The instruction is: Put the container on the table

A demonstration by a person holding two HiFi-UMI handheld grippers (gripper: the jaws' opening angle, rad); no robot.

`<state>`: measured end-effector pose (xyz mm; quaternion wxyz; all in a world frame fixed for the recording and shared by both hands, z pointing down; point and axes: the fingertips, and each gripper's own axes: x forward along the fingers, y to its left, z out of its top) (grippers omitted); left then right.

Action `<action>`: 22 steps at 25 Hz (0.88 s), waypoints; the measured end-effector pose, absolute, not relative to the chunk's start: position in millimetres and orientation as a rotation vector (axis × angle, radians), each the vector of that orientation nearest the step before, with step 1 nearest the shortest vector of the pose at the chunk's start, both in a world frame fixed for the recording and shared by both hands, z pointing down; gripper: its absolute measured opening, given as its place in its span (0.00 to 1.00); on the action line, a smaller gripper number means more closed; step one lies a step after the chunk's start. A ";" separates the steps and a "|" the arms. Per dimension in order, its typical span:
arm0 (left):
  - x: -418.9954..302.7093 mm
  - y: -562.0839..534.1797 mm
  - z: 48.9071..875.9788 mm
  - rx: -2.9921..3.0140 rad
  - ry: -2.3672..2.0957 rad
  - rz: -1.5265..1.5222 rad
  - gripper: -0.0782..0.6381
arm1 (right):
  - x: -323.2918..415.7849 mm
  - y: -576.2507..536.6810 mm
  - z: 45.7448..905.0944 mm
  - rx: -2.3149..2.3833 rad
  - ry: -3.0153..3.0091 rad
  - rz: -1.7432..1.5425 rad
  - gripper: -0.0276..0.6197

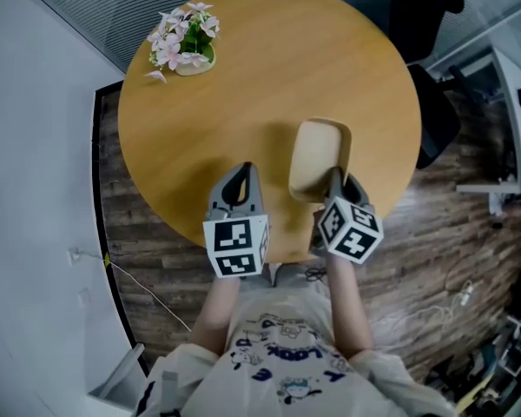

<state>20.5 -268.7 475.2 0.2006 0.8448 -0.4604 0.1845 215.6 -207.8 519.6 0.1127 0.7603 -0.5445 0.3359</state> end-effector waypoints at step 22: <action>31.5 -266.7 564.8 2.209 -1.196 0.696 0.11 | 212.8 -219.6 603.5 2.020 -1.515 1.098 0.05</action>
